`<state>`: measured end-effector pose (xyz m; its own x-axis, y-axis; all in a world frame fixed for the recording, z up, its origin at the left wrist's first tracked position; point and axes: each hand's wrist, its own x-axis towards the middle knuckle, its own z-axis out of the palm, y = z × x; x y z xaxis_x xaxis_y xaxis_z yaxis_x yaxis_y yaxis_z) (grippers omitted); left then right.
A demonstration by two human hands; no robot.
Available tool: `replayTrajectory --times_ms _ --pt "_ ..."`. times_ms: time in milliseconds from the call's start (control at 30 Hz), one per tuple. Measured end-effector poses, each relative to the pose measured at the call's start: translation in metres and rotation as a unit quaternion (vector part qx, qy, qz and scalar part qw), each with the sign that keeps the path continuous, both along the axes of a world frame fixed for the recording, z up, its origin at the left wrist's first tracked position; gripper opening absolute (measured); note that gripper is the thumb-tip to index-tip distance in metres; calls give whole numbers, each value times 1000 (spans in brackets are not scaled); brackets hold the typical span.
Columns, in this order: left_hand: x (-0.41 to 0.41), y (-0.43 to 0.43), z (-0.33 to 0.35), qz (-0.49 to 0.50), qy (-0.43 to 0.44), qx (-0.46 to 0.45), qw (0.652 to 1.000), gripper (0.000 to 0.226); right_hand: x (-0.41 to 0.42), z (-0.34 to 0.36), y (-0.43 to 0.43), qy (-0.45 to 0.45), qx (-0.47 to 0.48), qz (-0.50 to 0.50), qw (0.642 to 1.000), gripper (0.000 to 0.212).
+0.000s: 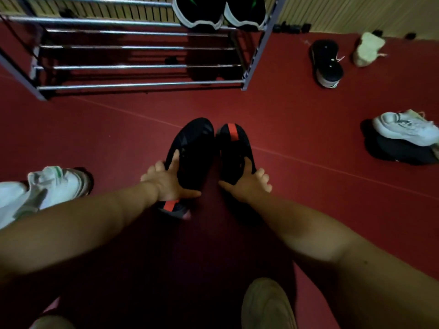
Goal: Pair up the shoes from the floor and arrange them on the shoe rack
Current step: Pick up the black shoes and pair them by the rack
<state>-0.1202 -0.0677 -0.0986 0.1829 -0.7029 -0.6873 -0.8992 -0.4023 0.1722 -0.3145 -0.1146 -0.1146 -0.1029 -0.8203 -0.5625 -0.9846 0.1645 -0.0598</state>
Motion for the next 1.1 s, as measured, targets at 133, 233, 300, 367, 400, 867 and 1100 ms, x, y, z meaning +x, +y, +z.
replayTrajectory --times_ms 133,233,300,367,400,867,1100 --pt "-14 -3 -4 45 -41 -13 998 126 -5 7 -10 -21 -73 79 994 87" --pt "-16 -7 -3 73 -34 -15 997 123 -2 13 -25 -39 -128 162 978 84" --pt "-9 -8 -2 91 -19 -31 995 124 3 16 -36 -64 -132 202 968 89" --pt "2 -9 1 103 5 -49 994 126 10 19 -45 -59 -133 257 955 98" --pt "9 -10 4 101 13 -58 993 128 15 22 -49 -50 -134 289 947 102" --pt "56 -42 63 -147 59 -231 960 136 46 71 -85 -39 -131 495 858 121" --pt "-6 -69 67 -285 88 -319 899 109 -42 84 -79 -50 -169 411 894 108"
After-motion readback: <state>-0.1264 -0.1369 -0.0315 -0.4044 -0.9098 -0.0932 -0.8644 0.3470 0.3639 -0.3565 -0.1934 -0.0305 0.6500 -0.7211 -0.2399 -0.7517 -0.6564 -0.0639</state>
